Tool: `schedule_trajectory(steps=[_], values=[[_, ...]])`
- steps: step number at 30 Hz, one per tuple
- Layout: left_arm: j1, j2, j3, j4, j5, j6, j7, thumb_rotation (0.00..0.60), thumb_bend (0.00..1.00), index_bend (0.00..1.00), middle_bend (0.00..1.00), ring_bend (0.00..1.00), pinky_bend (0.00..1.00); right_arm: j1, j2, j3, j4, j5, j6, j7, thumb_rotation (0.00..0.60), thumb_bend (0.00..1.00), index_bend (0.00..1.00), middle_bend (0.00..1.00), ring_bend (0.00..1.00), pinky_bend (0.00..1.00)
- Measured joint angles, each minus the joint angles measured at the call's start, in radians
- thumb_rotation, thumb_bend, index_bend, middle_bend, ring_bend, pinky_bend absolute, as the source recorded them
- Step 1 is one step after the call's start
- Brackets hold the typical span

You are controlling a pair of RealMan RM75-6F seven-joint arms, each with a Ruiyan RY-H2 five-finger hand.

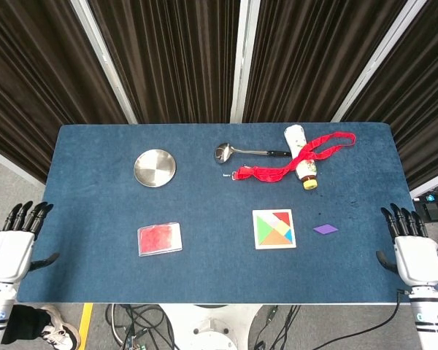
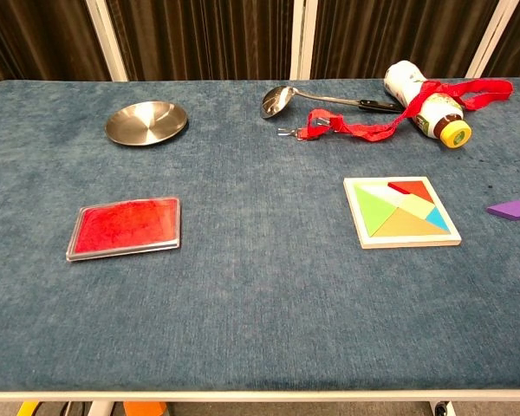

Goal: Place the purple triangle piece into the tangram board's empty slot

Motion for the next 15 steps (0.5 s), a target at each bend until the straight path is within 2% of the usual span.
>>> schedule_trajectory(steps=[15], values=[[-0.013,-0.012,0.009,0.015,-0.01,-0.042,-0.004,0.6,0.05,0.1,0.08,0.0,0.04,0.172,-0.073,-0.019,0.233,0.0,-0.282,-0.002,0.6,0.17,0.03,0.0,0.0,0.0]])
